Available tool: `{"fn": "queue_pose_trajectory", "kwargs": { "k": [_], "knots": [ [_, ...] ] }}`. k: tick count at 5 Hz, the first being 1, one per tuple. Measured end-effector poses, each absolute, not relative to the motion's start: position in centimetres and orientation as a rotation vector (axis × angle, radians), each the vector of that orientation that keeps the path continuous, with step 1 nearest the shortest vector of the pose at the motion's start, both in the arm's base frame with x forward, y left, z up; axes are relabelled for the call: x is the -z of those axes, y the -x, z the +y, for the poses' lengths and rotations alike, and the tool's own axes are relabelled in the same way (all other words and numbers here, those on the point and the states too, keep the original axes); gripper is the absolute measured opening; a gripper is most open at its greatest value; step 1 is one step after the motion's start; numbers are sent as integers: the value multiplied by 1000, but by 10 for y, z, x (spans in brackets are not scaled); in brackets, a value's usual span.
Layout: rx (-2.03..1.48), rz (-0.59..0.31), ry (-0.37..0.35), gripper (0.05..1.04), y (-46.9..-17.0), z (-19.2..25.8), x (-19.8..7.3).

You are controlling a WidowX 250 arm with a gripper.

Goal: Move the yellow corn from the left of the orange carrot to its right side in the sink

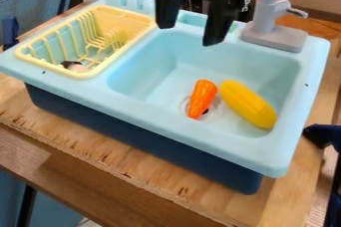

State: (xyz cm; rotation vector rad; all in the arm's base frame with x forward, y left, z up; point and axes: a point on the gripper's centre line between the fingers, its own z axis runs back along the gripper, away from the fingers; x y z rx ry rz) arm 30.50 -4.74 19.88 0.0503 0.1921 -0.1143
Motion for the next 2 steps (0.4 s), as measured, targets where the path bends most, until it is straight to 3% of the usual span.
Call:
{"fn": "queue_pose_trajectory", "kwargs": {
  "k": [2],
  "knots": [
    [111,192,-50,999,-305,-47,-199]
  ]
}}
